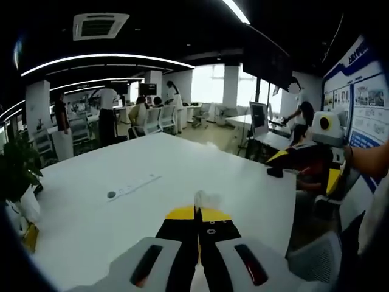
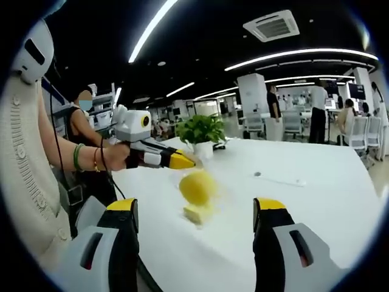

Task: Compare the silicone blocks by pressing each to a similar depth, holding the contact briefly, and releasing to observe deformation and rebound differences across the visible hardness samples.

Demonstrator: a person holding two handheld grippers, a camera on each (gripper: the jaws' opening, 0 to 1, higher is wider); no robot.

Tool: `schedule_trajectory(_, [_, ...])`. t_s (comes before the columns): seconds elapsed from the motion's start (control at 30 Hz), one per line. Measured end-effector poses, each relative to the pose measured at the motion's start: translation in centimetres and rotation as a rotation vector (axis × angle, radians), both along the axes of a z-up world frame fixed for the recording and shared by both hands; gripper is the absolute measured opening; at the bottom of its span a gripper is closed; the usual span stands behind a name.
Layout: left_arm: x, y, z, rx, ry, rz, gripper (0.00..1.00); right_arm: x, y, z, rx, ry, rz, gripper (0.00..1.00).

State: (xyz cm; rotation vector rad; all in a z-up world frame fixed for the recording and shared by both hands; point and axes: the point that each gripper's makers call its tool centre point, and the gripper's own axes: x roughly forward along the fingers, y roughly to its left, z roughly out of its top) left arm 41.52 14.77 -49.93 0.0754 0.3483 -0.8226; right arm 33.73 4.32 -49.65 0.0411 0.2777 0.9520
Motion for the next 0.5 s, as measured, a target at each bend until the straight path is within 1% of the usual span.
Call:
schedule_trajectory(0.03, [0.0, 0.2, 0.4, 0.005, -0.015, -0.005, 0.00, 0.1, 0.1, 0.0, -0.009, -0.004, 0.005, 0.72])
schedule_trajectory(0.07, [0.0, 0.4, 0.7, 0.007, -0.018, -0.006, 0.00, 0.2, 0.1, 0.1, -0.016, -0.007, 0.009, 0.72])
schedule_trajectory(0.13, [-0.2, 0.7, 1.4, -0.011, -0.012, -0.013, 0.00, 0.4, 0.2, 0.2, -0.040, -0.014, 0.023, 0.72])
schedule_trajectory(0.23, [-0.4, 1.2, 2.6, -0.015, -0.030, -0.024, 0.00, 0.9, 0.1, 0.5, -0.074, -0.025, 0.046, 0.73])
schedule_trajectory(0.3, [-0.7, 1.2, 3.5, -0.014, -0.047, -0.046, 0.00, 1.3, 0.2, 0.9, -0.109, -0.043, 0.067, 0.73])
schedule_trajectory(0.43, [-1.1, 1.4, 5.3, -0.015, -0.074, -0.073, 0.00, 2.2, 0.5, 1.7, -0.158, -0.042, 0.106, 0.74])
schedule_trajectory(0.5, [-1.3, 1.5, 6.1, -0.021, -0.081, -0.094, 0.00, 2.7, 0.7, 2.0, -0.199, -0.049, 0.125, 0.74])
